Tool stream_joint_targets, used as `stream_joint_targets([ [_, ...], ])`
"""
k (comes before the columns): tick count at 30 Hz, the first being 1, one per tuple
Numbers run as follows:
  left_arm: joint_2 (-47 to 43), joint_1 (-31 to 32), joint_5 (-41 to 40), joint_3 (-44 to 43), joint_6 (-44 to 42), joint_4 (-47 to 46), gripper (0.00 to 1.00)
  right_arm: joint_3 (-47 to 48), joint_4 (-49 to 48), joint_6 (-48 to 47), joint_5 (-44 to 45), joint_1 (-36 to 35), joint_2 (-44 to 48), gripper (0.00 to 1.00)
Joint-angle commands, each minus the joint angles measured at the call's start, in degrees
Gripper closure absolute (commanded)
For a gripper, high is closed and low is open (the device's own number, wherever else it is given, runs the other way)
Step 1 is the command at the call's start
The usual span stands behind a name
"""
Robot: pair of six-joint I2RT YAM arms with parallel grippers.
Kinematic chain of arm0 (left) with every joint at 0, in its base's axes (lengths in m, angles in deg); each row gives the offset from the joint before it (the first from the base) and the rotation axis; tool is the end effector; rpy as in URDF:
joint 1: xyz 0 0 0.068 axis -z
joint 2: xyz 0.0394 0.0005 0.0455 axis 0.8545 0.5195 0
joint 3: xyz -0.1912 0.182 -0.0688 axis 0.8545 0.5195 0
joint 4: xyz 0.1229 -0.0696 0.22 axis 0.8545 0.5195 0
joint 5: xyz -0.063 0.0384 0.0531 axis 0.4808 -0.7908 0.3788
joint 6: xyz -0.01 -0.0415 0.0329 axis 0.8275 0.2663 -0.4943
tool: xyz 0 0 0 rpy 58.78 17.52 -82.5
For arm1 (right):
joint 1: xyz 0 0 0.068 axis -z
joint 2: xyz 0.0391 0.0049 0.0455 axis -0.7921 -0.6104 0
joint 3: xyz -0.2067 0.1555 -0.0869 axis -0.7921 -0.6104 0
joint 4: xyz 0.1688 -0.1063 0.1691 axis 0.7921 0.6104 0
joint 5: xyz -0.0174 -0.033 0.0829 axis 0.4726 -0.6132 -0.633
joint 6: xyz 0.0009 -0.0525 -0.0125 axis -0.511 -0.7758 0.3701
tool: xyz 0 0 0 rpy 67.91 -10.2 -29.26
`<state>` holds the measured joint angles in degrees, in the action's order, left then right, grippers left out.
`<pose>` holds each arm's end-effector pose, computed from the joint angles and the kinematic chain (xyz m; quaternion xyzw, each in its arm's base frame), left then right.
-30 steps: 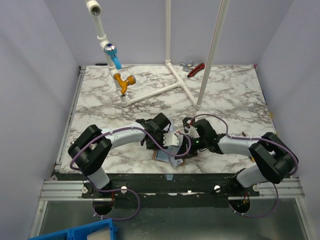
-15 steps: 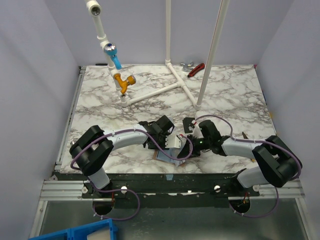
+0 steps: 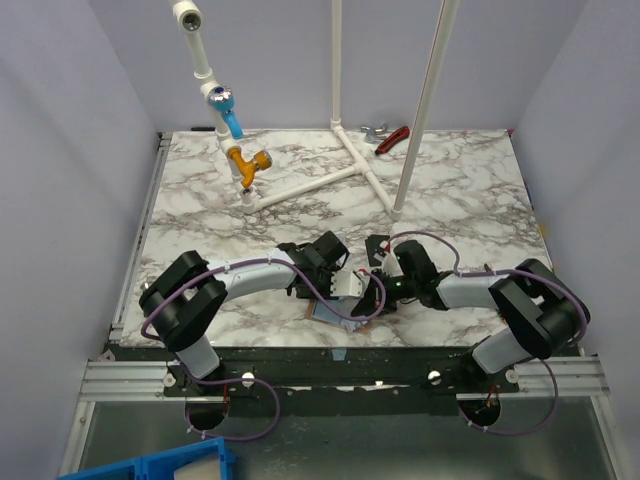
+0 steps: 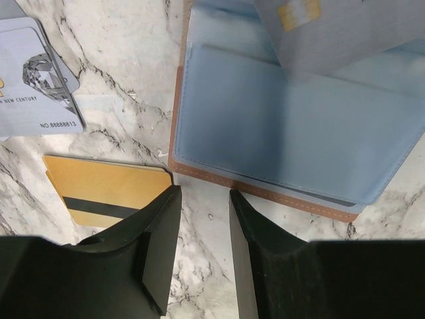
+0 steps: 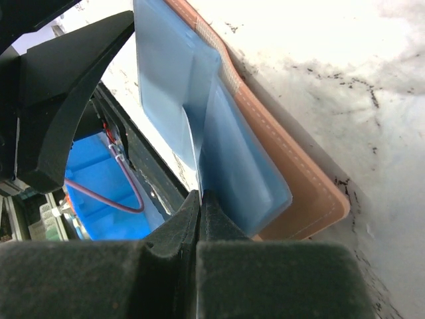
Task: Put the credit cards into the card holder
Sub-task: Insert the credit card into the card holder.
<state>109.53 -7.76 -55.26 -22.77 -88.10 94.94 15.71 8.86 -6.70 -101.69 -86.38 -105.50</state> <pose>0.1914 -0.2382 0.1635 0.7159 0.6747 -0.0349 0.1762 0.1865 0.1536 0.1152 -0.0216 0.8847 0.4632 0.0468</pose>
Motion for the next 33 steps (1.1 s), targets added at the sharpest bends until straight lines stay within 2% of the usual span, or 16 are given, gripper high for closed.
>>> stream_joint_targets([
  [1, 1.8, 0.8, 1.9, 1.2, 0.2, 0.6, 0.63, 1.1, -1.7, 0.5, 0.4, 0.3, -3.2, 0.99],
  [11, 2.1, 3.0, 3.7, 2.3, -0.8, 1.2, 0.66, 3.9, -2.6, 1.4, 2.9, 0.3, -7.6, 0.99],
  [23, 1.7, 5.2, 8.6, 2.6, 0.2, 4.3, 0.66, 3.1, -1.5, 1.4, 5.5, 2.2, -6.5, 0.99],
  [33, 2.4, 7.7, 8.5, 2.0, 0.9, 4.7, 0.66, 1.9, -0.8, 0.4, 7.3, 3.4, -5.0, 0.99],
])
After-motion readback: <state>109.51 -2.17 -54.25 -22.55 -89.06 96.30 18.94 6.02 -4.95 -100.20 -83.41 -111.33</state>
